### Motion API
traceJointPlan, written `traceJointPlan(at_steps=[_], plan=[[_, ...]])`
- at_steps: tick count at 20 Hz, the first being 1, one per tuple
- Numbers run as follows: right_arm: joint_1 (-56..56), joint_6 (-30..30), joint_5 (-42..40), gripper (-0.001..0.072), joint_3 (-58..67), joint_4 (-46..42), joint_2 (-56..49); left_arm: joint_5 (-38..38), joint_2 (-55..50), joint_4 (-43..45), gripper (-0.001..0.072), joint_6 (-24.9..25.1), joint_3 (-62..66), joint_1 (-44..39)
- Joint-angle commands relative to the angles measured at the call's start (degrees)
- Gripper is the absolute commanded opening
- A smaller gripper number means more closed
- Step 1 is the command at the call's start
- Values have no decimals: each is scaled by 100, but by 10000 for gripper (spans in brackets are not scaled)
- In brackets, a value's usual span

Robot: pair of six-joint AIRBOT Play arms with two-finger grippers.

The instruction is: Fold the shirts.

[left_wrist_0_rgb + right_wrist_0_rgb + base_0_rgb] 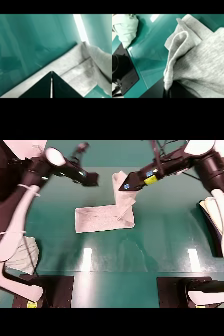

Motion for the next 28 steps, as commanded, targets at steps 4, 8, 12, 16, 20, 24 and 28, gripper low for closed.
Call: traceJointPlan(at_steps=[4,8,12,16,20,24,28], plan=[[1224,-645,-1585,15,133,17,-1158,-133,1408,286,27,-24,107,1108],[1906,-673,-2162,434,1287,42,-2205,-170,1727,317,27,-24,118,1270],[1790,-662,-1738,577,1392,-44,-2179,-391,1738,358,27,-22,153,1268],[708,-505,-671,569,-85,-649,-1276,-608,1735,396,28,131,153,1268],[-730,-278,-914,569,-2302,-549,-262,-723,1735,393,27,129,153,1268],[-1709,190,-1703,602,-3932,-278,258,-686,1716,391,28,129,136,1268],[-1735,-275,-2013,630,-4286,841,-79,-673,1709,389,27,129,111,1268]])
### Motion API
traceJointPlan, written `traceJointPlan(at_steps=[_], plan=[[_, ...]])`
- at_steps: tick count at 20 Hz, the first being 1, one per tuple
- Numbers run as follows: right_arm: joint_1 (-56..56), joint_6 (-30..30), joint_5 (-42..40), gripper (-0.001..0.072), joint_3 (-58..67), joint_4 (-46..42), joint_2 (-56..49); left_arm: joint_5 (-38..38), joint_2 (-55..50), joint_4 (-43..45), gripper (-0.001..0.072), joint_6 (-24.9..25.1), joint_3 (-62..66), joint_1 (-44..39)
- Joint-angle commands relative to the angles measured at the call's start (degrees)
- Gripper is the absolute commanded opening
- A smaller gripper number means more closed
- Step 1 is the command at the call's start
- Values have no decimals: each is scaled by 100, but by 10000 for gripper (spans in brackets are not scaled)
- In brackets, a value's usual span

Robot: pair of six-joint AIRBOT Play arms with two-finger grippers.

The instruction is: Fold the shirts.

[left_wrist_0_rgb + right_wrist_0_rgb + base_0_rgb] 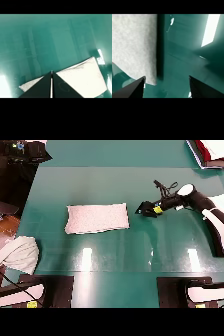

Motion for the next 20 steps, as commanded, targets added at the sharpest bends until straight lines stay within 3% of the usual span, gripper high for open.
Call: traceJointPlan(at_steps=[1,4,8,9,11,13,16,20], plan=[[-50,-175,-282,630,-289,791,-289,4,-9,4,28,4,-7,4],[492,-170,-87,628,321,890,-946,2,-11,2,27,4,-7,4],[1222,-177,-42,619,1207,1792,-1755,-55,-11,2,28,11,-7,4],[1362,-177,-33,569,1421,1878,-1906,-98,-11,2,27,55,-7,4],[1589,-177,48,319,1825,1851,-2111,-214,-11,4,28,160,-7,4],[1714,-175,55,16,2024,1838,-2118,-378,-11,4,27,208,-7,4],[1615,-166,-151,14,2096,1412,-1823,-529,-11,-7,27,208,-7,-57],[811,852,-177,14,2092,-780,-883,-682,-11,4,27,210,-7,-426]])
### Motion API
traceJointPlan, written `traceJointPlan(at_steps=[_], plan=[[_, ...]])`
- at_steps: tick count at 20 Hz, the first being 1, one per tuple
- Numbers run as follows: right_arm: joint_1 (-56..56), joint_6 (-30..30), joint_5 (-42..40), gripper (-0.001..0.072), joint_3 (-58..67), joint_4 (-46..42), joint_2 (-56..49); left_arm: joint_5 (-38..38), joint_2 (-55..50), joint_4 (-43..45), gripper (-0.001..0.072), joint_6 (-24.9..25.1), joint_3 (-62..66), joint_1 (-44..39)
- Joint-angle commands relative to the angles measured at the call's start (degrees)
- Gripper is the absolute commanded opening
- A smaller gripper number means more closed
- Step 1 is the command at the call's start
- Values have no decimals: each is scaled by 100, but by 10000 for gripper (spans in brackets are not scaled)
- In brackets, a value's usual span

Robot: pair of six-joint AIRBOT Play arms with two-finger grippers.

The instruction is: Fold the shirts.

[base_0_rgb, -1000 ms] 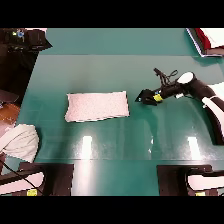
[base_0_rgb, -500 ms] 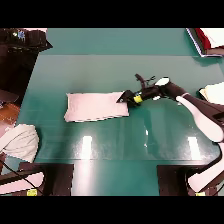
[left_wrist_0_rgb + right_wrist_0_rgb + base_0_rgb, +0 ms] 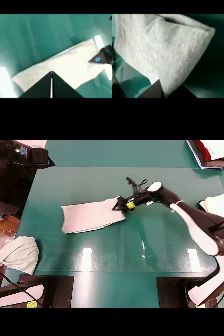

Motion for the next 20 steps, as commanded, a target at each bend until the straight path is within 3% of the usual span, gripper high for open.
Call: traceJointPlan(at_steps=[1,7,11,15,20], plan=[[-765,772,59,13,52,-1790,756,-109,-2,2,27,11,0,-361],[-3624,787,155,14,42,-2114,2037,343,-2,2,27,-7,0,-1193],[-5254,785,-15,14,42,-2035,2212,623,-2,0,27,-9,0,-1593],[-6109,761,-116,14,44,-1700,2081,800,-4,7,27,-9,0,-1762],[-6358,352,-42,14,321,-1292,2059,846,-15,7,28,-9,0,-1762]])
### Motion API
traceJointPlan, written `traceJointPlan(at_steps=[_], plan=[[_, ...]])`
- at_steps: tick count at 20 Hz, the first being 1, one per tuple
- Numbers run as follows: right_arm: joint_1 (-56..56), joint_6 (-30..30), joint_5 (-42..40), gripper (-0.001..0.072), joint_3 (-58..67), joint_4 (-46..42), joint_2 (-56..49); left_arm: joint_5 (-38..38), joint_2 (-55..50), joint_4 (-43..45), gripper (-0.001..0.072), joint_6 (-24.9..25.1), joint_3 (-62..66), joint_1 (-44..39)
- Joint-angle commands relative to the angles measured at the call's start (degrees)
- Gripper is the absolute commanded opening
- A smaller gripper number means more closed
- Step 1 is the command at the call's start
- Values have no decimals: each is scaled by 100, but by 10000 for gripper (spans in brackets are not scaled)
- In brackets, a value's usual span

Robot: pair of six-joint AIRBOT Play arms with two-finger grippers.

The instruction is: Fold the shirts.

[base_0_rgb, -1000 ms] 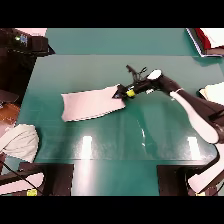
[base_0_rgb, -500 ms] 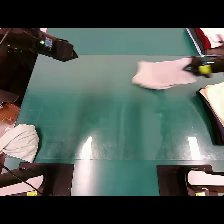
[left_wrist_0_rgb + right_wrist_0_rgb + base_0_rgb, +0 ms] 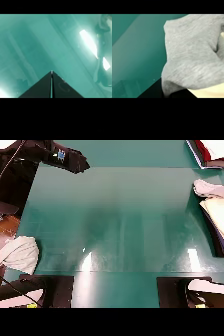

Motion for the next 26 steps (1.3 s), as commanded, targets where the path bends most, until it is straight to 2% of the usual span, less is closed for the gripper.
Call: traceJointPlan(at_steps=[1,6,9,13,19,20,22,23,26], plan=[[-225,-328,151,14,417,426,13,61,-7,4,27,-4,0,-28],[-323,-323,686,13,1482,-118,389,0,-7,7,27,7,0,-28],[-643,-251,918,14,1543,-184,732,4,-7,15,28,26,0,-28],[-1202,-229,1460,14,977,-411,1156,-66,-7,20,28,68,0,-28],[-1794,-232,1742,17,-479,-1943,1869,-245,-7,22,27,114,0,-28],[-1893,-232,1742,35,-667,-2227,1952,-282,-7,22,27,114,0,-28],[-2127,-229,1775,316,-1001,-2846,2100,-337,-7,24,27,122,0,-28],[-2247,-229,1792,389,-1117,-3010,2142,-341,-7,24,28,173,0,-28],[-2653,-227,1792,388,-1423,-3056,2286,-339,-7,22,27,260,0,-28]])
